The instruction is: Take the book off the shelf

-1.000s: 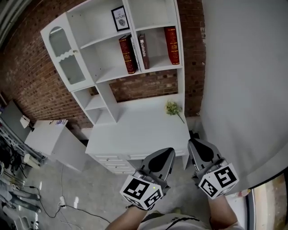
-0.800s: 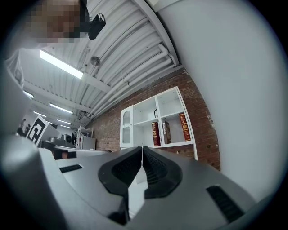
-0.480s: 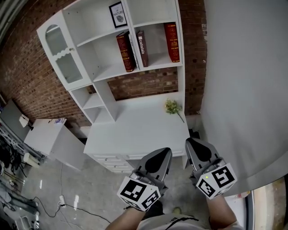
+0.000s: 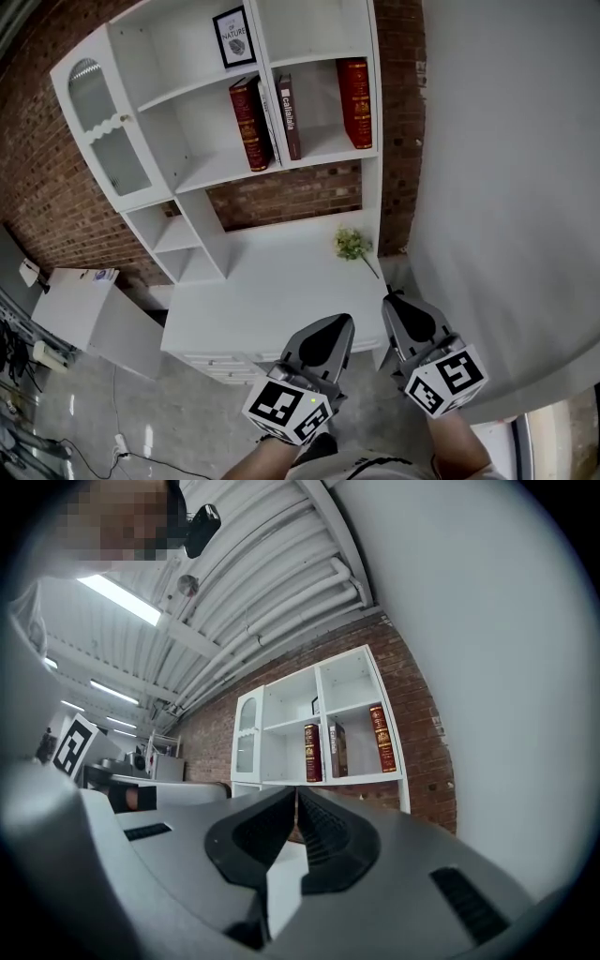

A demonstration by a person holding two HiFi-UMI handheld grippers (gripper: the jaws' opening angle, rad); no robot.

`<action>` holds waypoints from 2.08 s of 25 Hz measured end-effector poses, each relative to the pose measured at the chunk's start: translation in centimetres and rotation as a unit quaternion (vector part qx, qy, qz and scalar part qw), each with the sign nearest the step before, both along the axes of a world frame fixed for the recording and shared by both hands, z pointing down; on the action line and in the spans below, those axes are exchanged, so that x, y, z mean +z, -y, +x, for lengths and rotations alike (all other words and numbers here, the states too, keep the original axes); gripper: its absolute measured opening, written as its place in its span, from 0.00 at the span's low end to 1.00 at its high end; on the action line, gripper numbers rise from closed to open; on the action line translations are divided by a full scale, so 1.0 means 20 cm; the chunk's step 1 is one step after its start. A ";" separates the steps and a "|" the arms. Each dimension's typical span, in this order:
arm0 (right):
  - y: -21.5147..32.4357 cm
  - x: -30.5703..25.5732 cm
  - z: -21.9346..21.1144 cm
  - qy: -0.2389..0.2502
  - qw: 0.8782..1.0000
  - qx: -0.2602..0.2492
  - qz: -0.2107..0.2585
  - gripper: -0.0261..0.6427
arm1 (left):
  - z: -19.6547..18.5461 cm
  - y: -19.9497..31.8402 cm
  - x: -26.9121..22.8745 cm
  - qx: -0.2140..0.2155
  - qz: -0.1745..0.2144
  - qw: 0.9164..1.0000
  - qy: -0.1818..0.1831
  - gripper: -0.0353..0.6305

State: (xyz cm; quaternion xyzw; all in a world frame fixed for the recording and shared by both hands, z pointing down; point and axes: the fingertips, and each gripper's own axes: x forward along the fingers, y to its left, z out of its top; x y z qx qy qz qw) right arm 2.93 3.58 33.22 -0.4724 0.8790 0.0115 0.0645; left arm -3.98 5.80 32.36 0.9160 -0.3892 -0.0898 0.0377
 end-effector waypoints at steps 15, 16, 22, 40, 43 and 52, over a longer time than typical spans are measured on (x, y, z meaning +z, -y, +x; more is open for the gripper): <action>0.73 -0.07 -0.31 0.002 0.997 0.077 0.005 0.07 | -0.37 0.74 -0.06 0.047 0.020 0.999 0.009 0.07; 0.77 -0.07 -0.32 0.002 0.996 0.084 0.004 0.07 | -0.39 0.78 -0.06 0.051 0.019 0.999 0.006 0.07; 0.98 -0.09 -0.29 0.000 0.993 0.116 0.003 0.07 | -0.41 0.96 -0.05 0.064 0.014 0.998 0.000 0.07; 1.94 -0.25 0.09 -0.031 0.986 0.159 0.041 0.21 | -0.10 1.64 -0.20 0.033 0.040 0.998 0.022 0.07; 2.10 -0.26 0.14 -0.044 0.984 0.165 0.048 0.21 | -0.05 1.74 -0.19 0.024 0.036 0.999 0.024 0.07; 2.42 -0.23 0.23 -0.072 0.981 0.175 0.048 0.25 | 0.05 1.95 -0.18 -0.002 0.035 0.999 0.033 0.07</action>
